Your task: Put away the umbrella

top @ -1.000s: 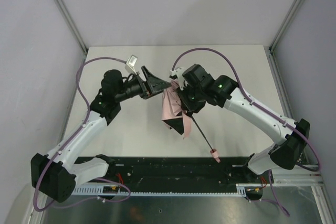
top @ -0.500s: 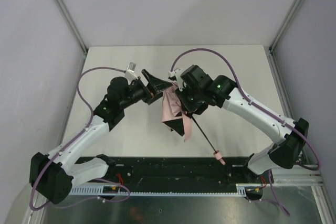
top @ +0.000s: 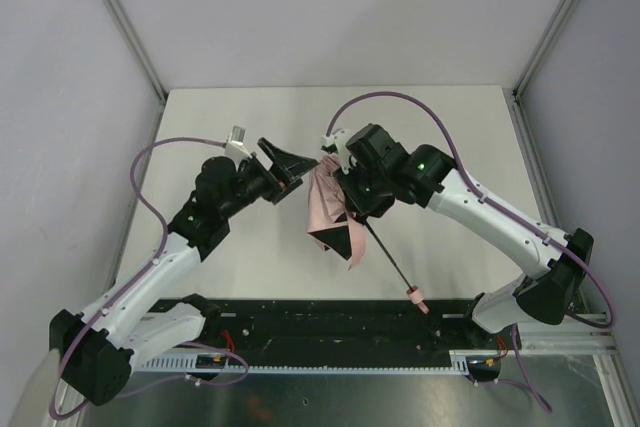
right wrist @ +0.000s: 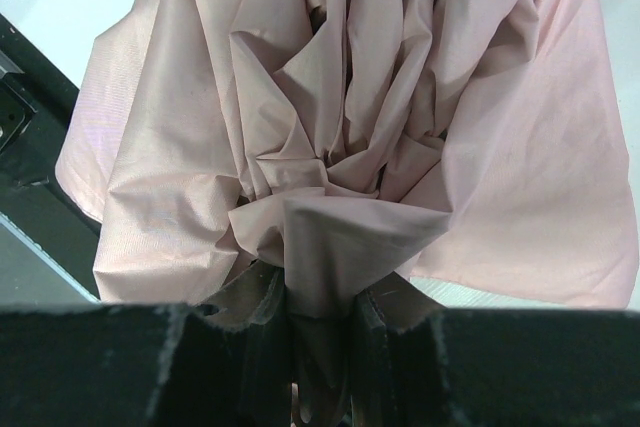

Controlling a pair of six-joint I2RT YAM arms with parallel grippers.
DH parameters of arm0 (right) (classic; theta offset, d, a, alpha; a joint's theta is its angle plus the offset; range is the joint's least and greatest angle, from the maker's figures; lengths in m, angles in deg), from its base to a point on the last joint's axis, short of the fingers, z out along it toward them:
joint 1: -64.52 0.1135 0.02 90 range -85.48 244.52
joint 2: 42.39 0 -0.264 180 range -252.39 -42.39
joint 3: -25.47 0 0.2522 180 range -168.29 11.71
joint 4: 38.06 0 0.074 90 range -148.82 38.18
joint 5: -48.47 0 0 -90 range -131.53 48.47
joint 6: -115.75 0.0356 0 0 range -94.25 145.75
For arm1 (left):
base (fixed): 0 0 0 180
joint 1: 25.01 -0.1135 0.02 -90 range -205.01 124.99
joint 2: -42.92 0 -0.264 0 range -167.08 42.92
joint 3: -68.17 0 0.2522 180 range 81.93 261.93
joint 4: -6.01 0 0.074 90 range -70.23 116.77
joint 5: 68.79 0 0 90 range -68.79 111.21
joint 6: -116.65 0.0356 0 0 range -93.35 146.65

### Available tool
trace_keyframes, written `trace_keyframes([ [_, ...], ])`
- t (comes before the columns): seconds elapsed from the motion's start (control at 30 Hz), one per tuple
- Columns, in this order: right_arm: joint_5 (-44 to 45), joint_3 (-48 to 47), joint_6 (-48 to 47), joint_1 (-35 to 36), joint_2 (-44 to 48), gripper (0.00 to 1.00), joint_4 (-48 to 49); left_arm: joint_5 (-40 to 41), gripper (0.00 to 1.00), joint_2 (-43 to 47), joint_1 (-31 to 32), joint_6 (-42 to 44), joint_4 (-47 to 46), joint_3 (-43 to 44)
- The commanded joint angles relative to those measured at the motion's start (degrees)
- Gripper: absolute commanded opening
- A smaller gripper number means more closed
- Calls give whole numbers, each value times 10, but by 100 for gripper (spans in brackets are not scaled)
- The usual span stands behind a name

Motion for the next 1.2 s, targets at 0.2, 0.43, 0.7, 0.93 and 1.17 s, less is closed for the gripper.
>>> trace_keyframes([
  [0.2,-6,-41,-1,19,19,0,33,-19,99,-57,29,5,-57,30],
  [0.43,-15,-55,-5,32,4,0,49,-39,93,-99,53,-27,-144,13],
  [0.7,-7,-53,-27,43,8,0,51,-71,24,-148,52,-48,-256,-3],
  [0.93,-56,-33,69,-29,47,44,73,-87,0,-167,33,-72,-430,-27],
  [1.17,-183,57,180,-101,155,92,154,-49,0,-166,8,-64,-551,-27],
])
